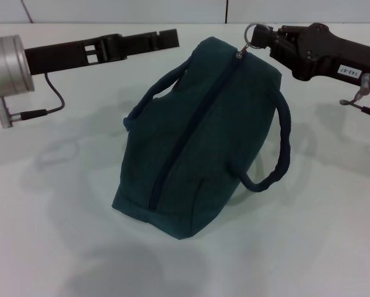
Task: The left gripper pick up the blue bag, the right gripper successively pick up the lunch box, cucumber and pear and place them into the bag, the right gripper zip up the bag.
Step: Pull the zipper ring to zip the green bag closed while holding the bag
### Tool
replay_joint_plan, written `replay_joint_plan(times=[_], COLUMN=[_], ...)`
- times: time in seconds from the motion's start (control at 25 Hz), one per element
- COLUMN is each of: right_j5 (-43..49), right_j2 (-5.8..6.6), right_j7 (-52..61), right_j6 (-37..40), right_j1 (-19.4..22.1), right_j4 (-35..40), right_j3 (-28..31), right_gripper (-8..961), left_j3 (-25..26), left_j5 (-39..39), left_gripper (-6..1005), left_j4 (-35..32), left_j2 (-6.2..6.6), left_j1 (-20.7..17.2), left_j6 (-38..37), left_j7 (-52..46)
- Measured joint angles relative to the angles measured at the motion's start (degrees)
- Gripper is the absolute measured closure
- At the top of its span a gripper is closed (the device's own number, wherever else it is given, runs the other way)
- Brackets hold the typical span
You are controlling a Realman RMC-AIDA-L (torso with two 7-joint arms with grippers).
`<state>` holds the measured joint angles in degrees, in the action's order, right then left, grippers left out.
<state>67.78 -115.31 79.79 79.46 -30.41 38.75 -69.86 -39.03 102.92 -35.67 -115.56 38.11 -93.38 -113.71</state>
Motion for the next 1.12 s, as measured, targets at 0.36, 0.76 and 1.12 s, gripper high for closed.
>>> replay_joint_plan(times=[0.36,0.76,1.12], right_j5=[-0.5,-0.5,-0.5], right_j2=[0.09,0.09,0.07], right_j7=[-1.3,-1.4,-1.4], right_j6=[0.8,0.8,0.9], right_j1=[-0.1,-0.1,-0.1], right_j4=[0.0,-0.1,-0.1], right_j3=[0.1,0.6,0.6], right_gripper=[949,948,948], left_j3=[-5.2,-6.2,-8.7], left_j5=[1.0,7.6,9.0], left_gripper=[132,170,203], left_j4=[-7.0,-7.2,-10.1], left_j2=[-0.43,-1.46,-2.02], left_j1=[0.3,3.9,3.7], left_j6=[1.3,3.6,3.7], left_j7=[-10.8,-12.6,-13.4])
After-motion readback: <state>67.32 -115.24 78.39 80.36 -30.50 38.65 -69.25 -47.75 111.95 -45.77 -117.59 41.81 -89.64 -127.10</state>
